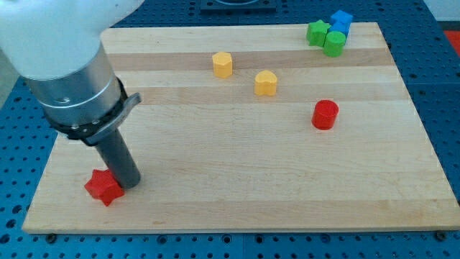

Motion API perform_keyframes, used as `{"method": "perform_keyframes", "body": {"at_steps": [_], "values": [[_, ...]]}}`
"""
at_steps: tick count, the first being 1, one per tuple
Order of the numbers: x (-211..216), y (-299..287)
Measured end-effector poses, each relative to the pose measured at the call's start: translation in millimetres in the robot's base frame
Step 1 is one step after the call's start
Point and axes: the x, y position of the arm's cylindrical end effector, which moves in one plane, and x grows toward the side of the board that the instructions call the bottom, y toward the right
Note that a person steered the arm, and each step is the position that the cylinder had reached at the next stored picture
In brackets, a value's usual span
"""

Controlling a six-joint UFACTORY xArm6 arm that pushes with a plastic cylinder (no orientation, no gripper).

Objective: Slide the red circle into the red star

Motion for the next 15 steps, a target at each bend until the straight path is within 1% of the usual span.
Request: {"method": "perform_keyframes", "body": {"at_steps": [2,3,5,8,9,10,11,12,13,14,15], "values": [[0.0,-35.9],[0.0,-32.1],[0.4,62.6],[-1.5,275.0],[-13.3,300.4],[-57.8,303.0],[-80.0,318.0],[-80.2,358.6],[-112.2,376.4],[-120.1,367.2],[-109.5,354.5]]}}
